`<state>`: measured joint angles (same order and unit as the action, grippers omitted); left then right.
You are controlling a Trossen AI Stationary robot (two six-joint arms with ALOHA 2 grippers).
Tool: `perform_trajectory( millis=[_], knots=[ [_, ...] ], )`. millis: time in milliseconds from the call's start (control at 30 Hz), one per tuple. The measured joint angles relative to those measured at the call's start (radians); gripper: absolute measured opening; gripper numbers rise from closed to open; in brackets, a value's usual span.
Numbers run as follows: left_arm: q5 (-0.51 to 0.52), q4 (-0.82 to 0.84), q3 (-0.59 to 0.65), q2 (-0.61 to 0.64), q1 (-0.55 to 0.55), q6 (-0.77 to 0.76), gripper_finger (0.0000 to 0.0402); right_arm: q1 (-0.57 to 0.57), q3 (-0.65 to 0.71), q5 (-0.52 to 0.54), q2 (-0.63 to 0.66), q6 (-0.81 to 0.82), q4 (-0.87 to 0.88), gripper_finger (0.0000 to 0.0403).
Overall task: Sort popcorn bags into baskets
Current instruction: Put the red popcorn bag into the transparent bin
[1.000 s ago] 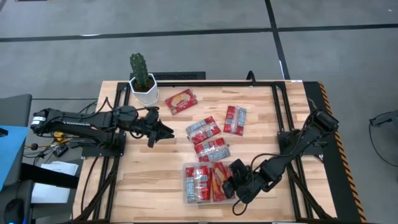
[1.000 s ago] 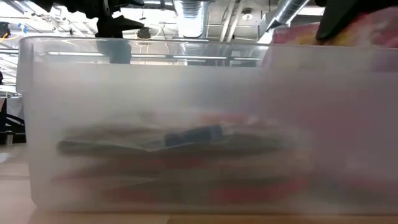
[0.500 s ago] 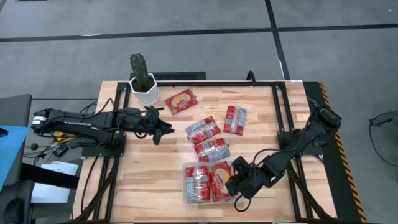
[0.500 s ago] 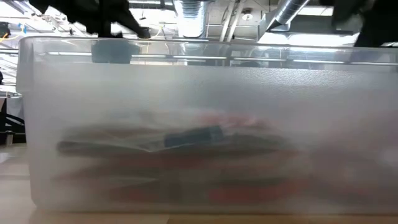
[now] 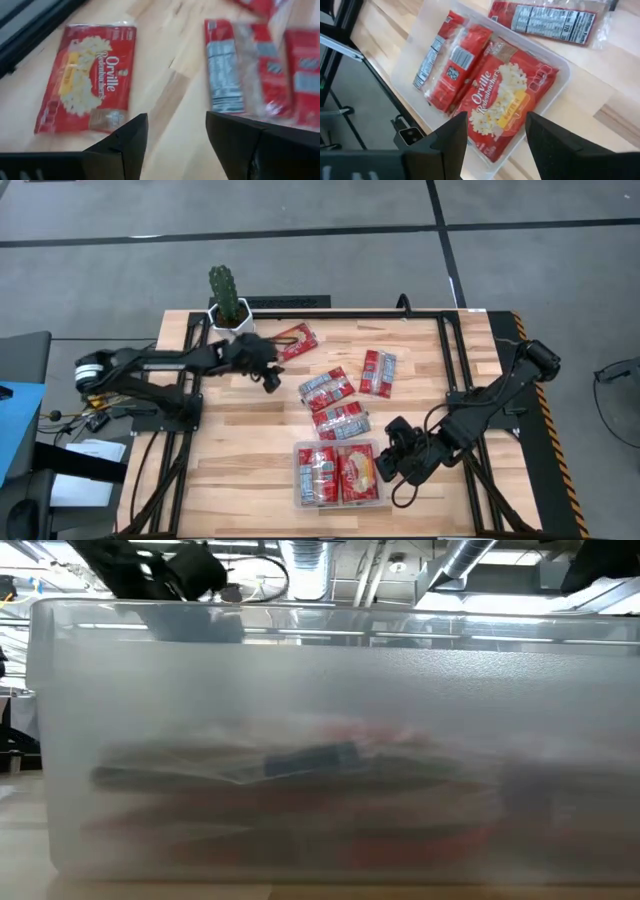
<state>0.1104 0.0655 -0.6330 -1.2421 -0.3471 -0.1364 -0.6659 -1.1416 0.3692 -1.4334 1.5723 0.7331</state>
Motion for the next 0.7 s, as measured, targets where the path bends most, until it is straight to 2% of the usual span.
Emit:
perform_trajectory(
  millis=[100,267,400,567,700],
  knots=[
    [-0.054,0.001,-0.044,-0.091,-0.048,0.13,0.0206,0.0,0.0,0.001,0.002,-0.002,0.004,0.022],
    [-0.046,0.05,-0.154,-0.239,-0.079,0.329,0.024,0.0,0.0,0.001,0.002,-0.002,0.024,0.0219],
    [0.036,0.073,-0.225,-0.369,-0.096,0.45,0.0257,0.001,0.0,0.027,0.002,-0.002,0.034,0.0219],
    [0.027,0.116,-0.288,-0.527,-0.134,0.462,0.0263,0.001,0.0,0.05,0.002,0.001,0.035,0.0217],
    [0.08,0.209,-0.334,-0.606,-0.149,0.369,0.0247,0.001,0.0,0.051,0.002,0.026,0.034,0.0217]
  ],
)
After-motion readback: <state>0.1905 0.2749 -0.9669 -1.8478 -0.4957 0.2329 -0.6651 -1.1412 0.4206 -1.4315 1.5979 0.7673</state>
